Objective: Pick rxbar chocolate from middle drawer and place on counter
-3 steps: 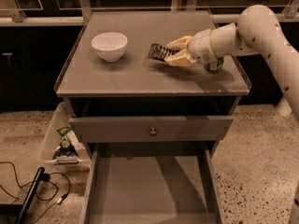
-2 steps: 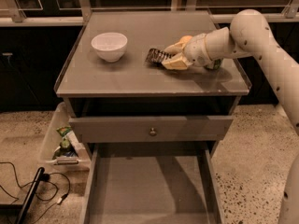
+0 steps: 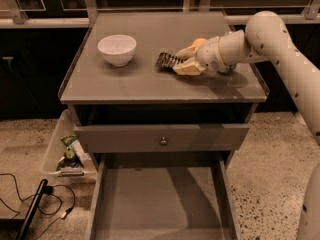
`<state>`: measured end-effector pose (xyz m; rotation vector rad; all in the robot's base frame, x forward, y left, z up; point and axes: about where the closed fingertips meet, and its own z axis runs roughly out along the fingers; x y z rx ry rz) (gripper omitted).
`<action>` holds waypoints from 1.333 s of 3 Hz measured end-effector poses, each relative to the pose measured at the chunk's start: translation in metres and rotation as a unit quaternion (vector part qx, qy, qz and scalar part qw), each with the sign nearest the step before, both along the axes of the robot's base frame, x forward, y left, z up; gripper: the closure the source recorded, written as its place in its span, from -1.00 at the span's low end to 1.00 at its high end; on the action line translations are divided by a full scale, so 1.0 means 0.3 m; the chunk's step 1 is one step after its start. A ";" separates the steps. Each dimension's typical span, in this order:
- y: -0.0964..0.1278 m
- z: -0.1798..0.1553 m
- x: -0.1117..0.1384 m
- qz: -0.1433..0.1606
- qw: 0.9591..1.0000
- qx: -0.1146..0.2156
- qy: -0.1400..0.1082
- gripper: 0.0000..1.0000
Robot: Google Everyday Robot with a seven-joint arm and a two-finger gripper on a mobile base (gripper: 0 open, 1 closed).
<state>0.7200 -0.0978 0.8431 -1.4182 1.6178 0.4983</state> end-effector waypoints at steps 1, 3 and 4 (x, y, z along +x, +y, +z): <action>0.000 0.000 0.000 0.000 1.000 0.000 0.000 0.27; 0.000 0.000 0.000 0.000 1.000 0.000 0.000 -0.66; 0.000 0.000 0.000 0.000 1.000 0.000 0.000 -1.00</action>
Offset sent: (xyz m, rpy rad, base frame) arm 0.0000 0.0000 0.0000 0.0000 0.0000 0.0000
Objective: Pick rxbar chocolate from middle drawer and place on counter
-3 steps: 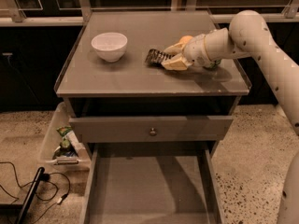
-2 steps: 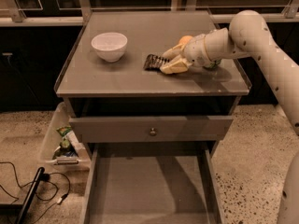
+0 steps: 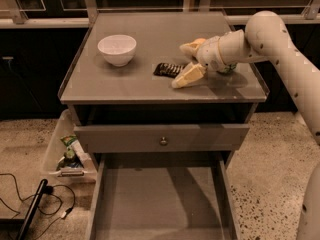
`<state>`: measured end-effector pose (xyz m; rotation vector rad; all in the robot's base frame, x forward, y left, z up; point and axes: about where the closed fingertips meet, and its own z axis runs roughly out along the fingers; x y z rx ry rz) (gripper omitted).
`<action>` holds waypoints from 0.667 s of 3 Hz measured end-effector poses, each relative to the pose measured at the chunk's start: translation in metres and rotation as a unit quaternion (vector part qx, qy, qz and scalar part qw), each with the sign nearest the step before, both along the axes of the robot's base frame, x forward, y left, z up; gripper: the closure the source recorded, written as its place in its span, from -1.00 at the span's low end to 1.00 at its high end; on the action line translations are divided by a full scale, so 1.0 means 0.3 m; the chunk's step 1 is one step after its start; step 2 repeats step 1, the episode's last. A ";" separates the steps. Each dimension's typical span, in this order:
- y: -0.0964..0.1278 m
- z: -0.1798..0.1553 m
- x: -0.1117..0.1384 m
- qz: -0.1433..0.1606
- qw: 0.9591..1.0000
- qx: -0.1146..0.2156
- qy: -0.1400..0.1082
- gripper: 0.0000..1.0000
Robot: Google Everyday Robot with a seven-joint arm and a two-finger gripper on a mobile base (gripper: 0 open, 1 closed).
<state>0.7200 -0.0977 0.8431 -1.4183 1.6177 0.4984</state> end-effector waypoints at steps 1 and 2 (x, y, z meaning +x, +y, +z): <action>0.000 0.000 0.000 0.000 1.000 0.000 0.000 -1.00; 0.000 0.000 0.000 0.000 1.000 0.000 0.000 -1.00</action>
Offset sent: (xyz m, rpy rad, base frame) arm 0.0000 0.0000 0.0000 0.0000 0.0000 0.0000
